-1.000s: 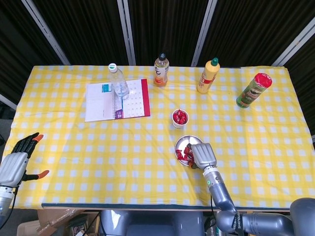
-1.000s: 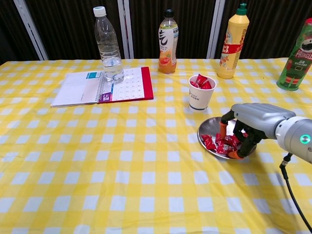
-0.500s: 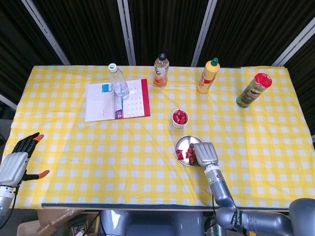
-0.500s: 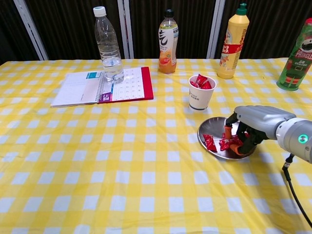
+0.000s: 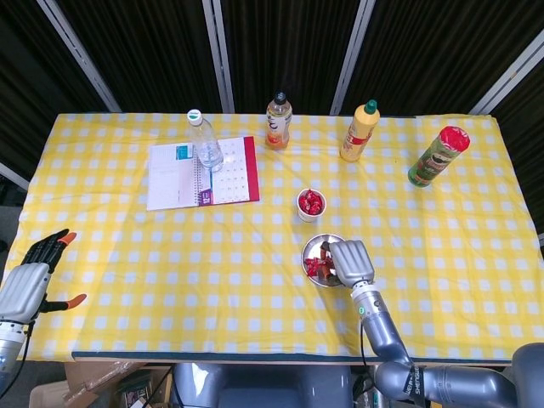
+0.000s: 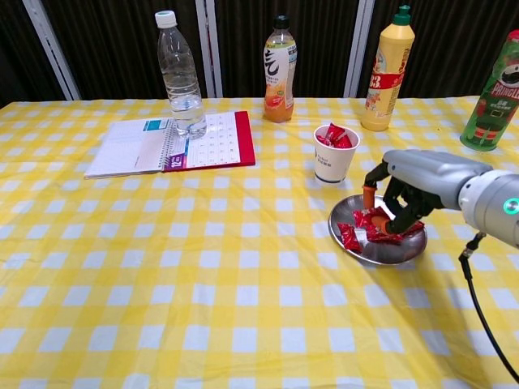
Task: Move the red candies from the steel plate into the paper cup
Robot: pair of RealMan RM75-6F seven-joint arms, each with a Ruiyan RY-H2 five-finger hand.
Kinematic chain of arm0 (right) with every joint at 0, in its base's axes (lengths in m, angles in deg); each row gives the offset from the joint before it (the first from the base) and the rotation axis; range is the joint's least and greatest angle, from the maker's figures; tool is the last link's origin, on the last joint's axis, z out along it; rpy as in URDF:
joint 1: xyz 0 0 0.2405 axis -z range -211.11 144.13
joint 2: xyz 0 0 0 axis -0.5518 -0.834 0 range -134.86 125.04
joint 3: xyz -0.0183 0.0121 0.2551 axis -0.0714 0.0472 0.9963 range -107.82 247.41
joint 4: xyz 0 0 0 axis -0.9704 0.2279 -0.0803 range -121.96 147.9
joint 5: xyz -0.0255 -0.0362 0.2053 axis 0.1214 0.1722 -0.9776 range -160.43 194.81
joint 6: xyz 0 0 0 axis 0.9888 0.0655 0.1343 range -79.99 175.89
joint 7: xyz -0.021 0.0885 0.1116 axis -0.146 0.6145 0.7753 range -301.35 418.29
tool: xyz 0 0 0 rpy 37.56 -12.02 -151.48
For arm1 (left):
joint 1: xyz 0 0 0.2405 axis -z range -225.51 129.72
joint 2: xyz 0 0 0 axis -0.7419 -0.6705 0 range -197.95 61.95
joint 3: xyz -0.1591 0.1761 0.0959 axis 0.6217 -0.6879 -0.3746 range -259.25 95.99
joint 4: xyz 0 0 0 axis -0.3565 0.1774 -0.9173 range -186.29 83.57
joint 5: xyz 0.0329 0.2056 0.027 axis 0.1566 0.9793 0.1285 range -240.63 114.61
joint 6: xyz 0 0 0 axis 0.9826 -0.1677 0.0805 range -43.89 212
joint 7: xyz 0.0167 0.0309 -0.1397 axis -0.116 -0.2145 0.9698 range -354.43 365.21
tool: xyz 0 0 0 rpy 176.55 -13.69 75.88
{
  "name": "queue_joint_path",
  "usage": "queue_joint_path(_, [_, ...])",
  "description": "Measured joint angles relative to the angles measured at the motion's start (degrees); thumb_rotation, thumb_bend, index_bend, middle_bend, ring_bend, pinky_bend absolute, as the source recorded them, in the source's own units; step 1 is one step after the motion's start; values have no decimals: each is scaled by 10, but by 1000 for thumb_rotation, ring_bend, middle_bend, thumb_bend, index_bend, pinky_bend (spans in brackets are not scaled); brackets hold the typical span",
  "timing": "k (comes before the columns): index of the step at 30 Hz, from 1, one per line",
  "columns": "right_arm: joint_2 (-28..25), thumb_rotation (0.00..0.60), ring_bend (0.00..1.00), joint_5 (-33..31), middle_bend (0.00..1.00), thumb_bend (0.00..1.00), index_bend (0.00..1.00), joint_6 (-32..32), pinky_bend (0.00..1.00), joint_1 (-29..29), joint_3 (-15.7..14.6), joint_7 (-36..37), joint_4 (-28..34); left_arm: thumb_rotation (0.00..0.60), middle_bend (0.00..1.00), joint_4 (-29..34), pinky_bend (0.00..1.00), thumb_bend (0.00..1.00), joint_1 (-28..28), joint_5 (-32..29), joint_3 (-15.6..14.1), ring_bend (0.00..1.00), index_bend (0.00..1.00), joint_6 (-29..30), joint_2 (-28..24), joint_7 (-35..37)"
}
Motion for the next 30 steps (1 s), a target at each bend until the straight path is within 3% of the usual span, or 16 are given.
queue_joint_path(11, [-23, 600, 901, -6, 811, 564, 563, -4, 1000, -35, 79, 13, 3, 600, 0, 0, 0, 35, 2, -2, 0, 0, 0, -6, 0, 2])
queue_joint_path(17, [-9, 600, 902, -33, 811, 564, 563, -35, 1000, -74, 111, 18, -63, 600, 0, 3, 0, 36, 6, -13, 4, 0, 0, -13, 0, 0])
queue_joint_path(25, [25, 600, 901, -64, 811, 563, 560, -79, 1000, -116, 129, 28, -164, 600, 0, 6, 0, 36, 9, -20, 5, 0, 0, -22, -3, -1])
queue_joint_path(30, [46, 600, 901, -74, 811, 444, 464, -99, 1000, -133, 128, 35, -209, 600, 0, 10, 0, 35, 11, -25, 6, 0, 0, -28, -5, 0])
